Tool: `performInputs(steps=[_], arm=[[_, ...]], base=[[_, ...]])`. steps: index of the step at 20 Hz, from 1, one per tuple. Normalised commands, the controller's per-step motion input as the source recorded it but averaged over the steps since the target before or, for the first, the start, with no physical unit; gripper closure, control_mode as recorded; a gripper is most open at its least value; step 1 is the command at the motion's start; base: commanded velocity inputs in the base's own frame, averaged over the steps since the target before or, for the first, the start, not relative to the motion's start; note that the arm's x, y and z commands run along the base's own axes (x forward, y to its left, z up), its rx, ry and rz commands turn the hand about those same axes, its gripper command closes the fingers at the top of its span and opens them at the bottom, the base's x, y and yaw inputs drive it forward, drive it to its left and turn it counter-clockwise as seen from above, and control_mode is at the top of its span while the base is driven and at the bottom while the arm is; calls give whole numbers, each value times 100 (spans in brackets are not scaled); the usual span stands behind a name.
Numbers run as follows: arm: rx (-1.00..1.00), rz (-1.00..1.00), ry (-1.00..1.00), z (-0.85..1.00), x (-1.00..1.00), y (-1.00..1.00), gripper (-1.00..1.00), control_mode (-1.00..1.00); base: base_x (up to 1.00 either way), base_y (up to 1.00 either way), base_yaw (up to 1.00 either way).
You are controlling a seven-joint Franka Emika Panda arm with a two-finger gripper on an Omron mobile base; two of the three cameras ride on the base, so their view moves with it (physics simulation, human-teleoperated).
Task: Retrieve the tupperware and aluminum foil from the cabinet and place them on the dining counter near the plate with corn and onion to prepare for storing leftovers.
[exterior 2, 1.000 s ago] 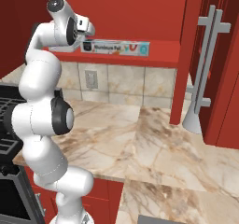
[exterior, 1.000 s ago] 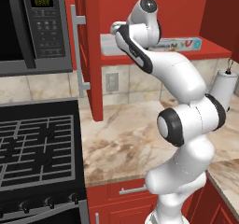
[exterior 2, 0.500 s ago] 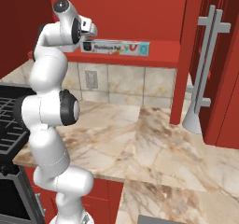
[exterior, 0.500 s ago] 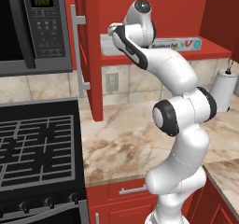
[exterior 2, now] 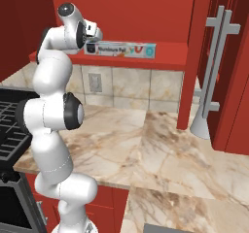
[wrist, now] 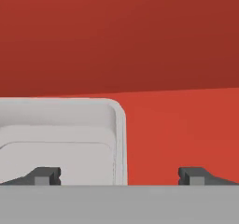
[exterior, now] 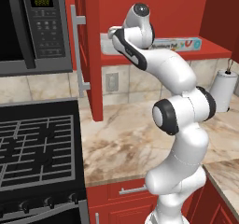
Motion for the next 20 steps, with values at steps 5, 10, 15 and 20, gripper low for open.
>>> performInputs(steps=[5,10,15,20], arm=[[0,0,4,-56,23,11,100,-100],[0,0,5,-36,11,14,100,-100],[0,0,1,-10,0,5,100,-100],[0,0,4,-16,0,8,100,-100]], base=[[0,0,0],[0,0,0],[0,0,0],[0,0,0]])
